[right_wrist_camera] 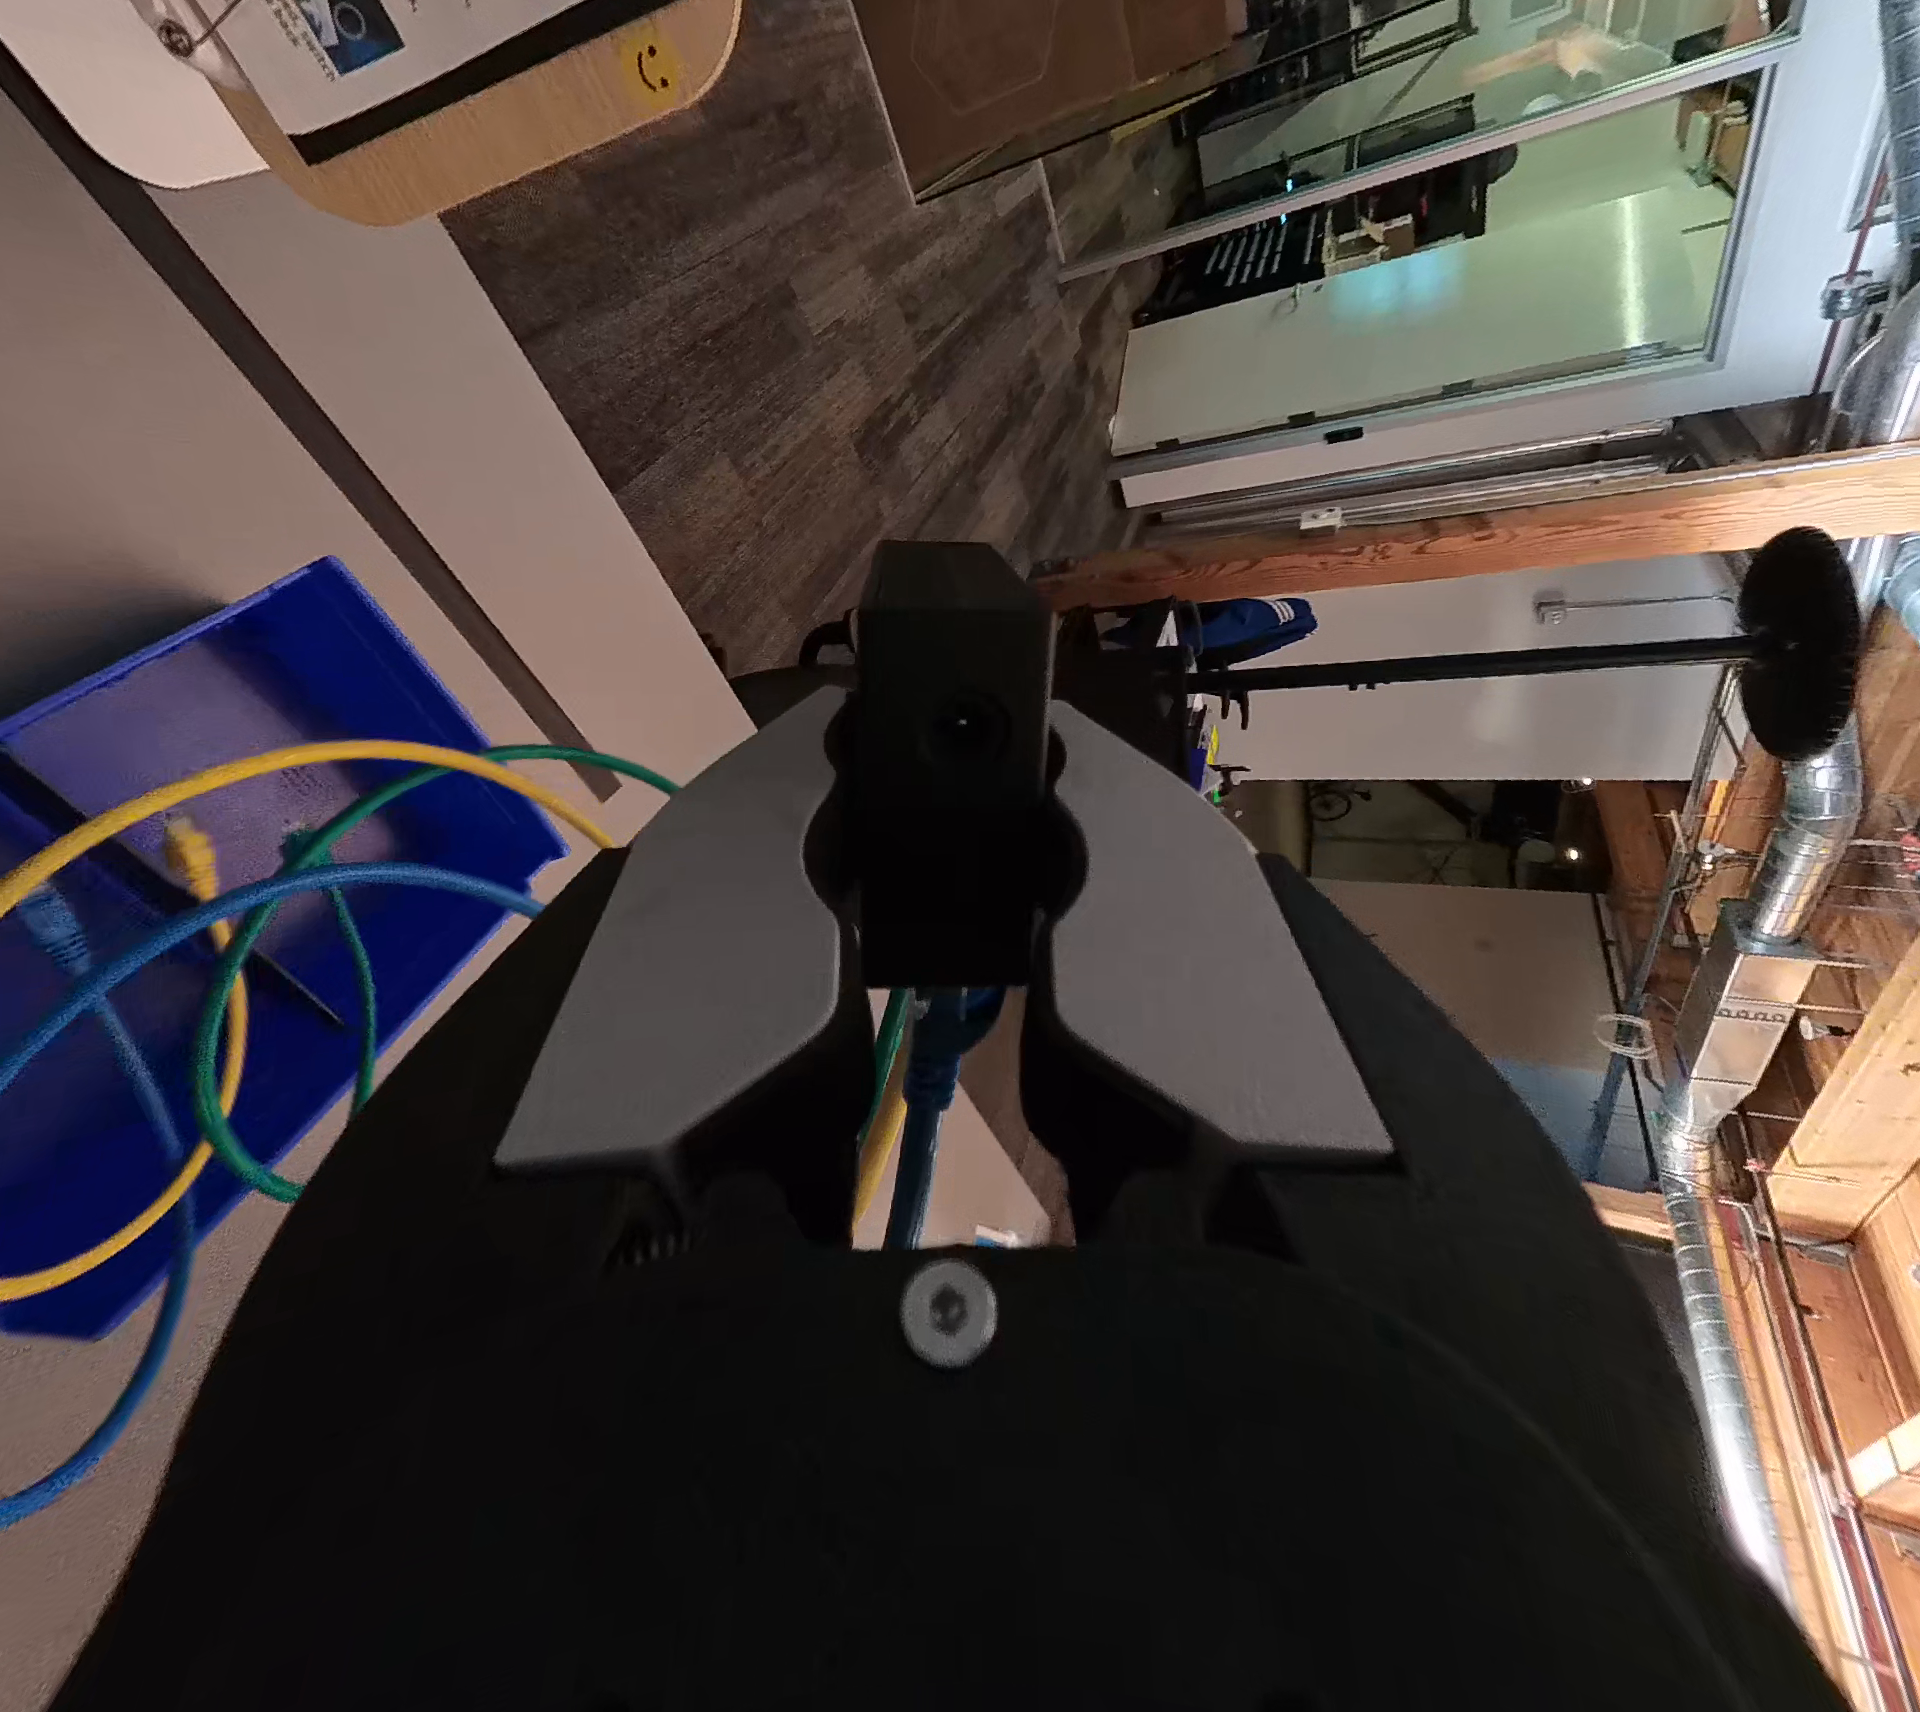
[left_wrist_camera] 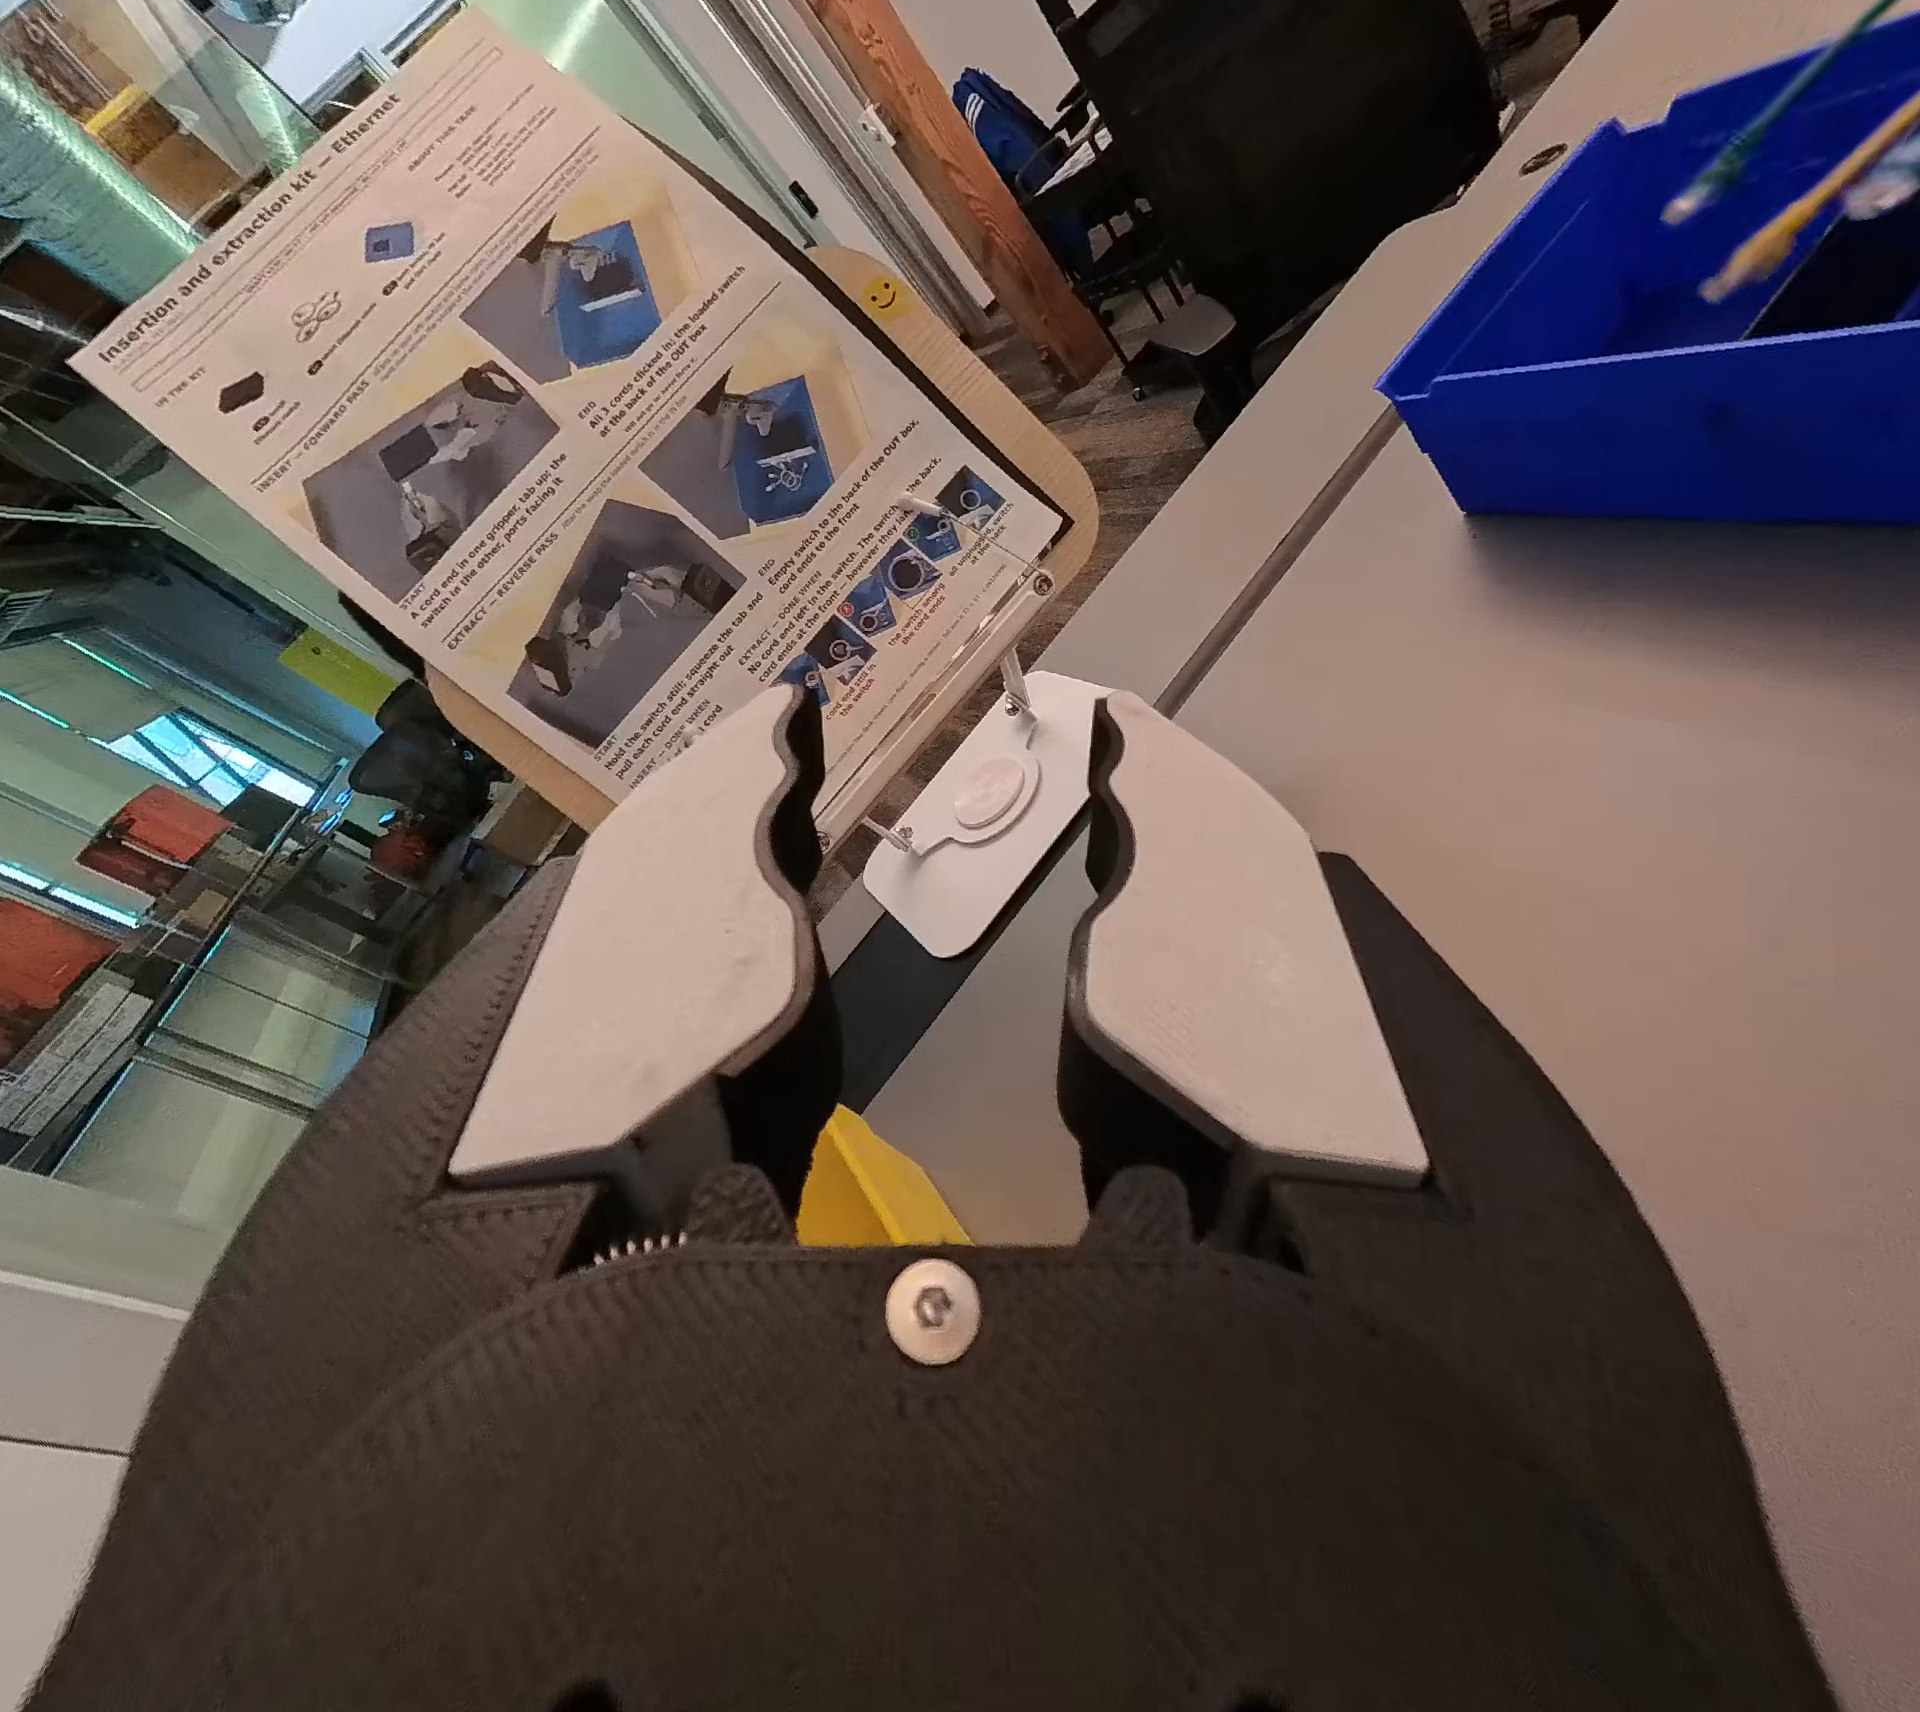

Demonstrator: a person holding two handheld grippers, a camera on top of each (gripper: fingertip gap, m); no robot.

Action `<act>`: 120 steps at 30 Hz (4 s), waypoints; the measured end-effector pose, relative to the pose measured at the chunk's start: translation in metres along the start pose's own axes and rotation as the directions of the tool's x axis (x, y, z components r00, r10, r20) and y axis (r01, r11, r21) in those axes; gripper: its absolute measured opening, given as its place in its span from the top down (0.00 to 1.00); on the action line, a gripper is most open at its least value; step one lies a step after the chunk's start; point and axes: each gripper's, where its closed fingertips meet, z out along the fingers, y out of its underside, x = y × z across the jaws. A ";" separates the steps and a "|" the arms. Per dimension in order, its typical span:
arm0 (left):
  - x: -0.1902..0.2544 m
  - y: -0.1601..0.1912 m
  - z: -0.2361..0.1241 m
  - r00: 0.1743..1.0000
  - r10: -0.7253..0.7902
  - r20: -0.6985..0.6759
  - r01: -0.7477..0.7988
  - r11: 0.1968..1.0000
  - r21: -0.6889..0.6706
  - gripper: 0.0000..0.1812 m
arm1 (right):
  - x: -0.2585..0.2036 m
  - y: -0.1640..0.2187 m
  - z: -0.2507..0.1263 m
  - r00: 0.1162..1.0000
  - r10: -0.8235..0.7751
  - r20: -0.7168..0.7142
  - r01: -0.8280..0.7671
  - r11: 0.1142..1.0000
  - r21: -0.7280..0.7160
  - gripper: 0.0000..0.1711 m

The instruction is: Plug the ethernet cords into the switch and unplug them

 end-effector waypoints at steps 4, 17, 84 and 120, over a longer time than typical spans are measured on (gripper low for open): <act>0.003 0.004 0.003 1.000 0.009 -0.005 -0.010 1.000 -0.018 0.73 | -0.006 0.008 0.030 1.000 -0.002 0.030 0.004 0.999 -0.048 0.82; 0.008 0.018 0.016 0.999 0.030 -0.014 -0.031 0.997 -0.077 0.73 | 0.013 -0.016 0.074 0.999 -0.010 0.049 0.014 0.997 -0.075 0.82; 0.060 0.017 0.035 0.982 0.124 -0.142 -0.140 0.984 -0.109 0.73 | -0.343 0.118 0.216 0.533 0.562 0.633 -0.216 0.813 -0.541 0.81; -0.140 0.280 -0.150 0.599 -0.486 0.636 0.800 0.351 -0.486 0.58 | -0.363 0.312 0.095 0.093 0.987 0.129 -0.675 0.158 -0.720 0.79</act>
